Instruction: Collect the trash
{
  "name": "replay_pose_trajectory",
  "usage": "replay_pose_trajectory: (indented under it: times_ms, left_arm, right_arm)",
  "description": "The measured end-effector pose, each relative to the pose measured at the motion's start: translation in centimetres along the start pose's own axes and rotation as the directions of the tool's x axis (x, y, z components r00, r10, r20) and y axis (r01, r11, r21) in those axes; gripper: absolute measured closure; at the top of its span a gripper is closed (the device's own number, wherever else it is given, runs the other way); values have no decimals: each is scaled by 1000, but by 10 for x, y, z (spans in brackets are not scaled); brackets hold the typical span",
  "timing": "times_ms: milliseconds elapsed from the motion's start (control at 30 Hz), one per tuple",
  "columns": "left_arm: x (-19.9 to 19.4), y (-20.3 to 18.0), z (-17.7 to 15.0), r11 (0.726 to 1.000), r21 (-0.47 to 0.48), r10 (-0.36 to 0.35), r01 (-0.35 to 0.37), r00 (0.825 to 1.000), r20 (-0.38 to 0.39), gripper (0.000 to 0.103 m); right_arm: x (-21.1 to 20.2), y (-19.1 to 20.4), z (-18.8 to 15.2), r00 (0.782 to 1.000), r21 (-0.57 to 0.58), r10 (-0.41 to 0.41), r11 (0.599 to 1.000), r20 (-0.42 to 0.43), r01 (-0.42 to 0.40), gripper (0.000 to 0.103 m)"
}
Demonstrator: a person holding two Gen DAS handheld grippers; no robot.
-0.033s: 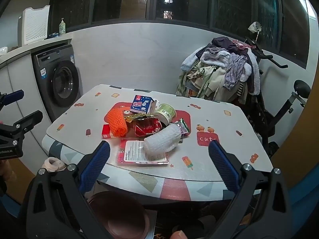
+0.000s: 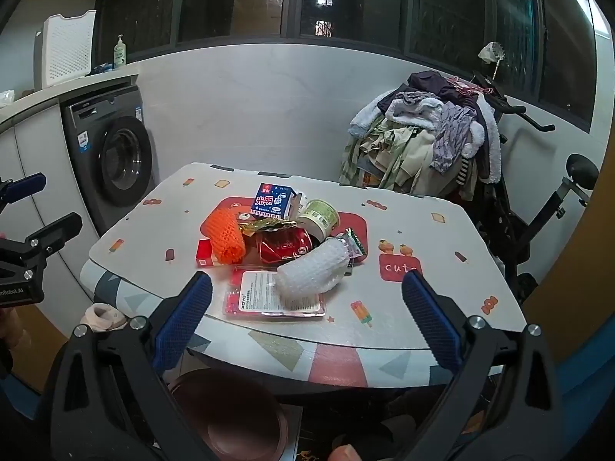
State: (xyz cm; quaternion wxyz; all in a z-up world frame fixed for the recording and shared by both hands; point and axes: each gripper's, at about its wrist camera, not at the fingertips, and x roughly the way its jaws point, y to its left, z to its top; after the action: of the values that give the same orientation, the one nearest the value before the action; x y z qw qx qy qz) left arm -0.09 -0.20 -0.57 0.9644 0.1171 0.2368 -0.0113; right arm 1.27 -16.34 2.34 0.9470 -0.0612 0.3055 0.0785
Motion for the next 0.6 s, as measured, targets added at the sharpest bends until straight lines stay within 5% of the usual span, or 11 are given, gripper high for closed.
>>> replay_pose_trajectory:
  times_ms: [600]
  left_arm:
    - [2, 2, -1, 1000, 0, 4, -4, 1000, -2, 5]
  right_arm:
    - [4, -5, -8, 1000, 18, -4, 1000, 0, 4, 6]
